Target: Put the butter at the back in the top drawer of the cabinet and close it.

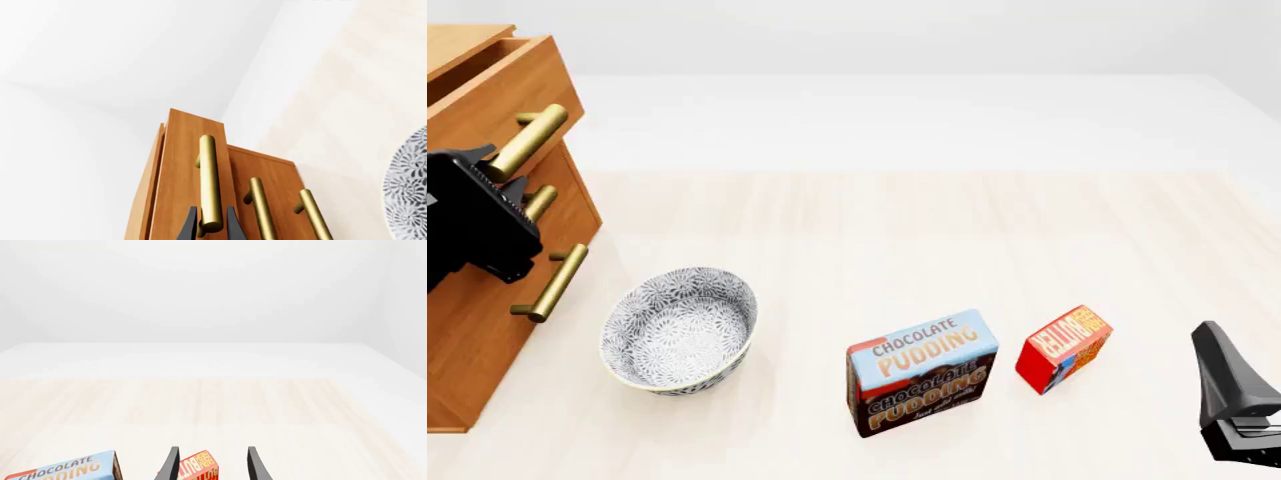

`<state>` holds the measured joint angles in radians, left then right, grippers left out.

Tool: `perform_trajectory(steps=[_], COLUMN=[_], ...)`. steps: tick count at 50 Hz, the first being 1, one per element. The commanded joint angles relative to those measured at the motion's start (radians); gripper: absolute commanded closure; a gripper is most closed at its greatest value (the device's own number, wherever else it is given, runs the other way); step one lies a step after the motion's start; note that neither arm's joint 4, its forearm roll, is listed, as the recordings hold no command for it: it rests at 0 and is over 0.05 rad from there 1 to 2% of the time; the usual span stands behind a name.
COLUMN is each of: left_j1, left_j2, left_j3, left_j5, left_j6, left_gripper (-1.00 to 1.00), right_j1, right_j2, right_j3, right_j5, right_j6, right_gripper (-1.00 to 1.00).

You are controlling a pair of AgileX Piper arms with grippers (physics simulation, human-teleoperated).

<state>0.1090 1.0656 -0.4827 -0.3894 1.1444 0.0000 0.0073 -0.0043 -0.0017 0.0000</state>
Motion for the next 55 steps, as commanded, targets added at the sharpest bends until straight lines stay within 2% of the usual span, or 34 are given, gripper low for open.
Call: perform_trajectory(steps=[1,18,55], left_j1=[-0.047,-0.1,-0.214], left_j2=[-0.002,0.021,-0.008], left_j3=[0.065,0.09,0.062], left_j5=[0.056,0.039,0.116], left_j6=[-0.033,-0.053,-0.102], left_gripper=[1.0,1.0,1.0], right_j1=[0.0,0.0,0.0], right_j2=[0.0,0.0,0.0], right_j3=[0.0,0.0,0.0], right_j5=[0.0,0.0,0.0], right_j6=[0.0,0.0,0.0], right_gripper=[-1.0,-1.0,-1.0])
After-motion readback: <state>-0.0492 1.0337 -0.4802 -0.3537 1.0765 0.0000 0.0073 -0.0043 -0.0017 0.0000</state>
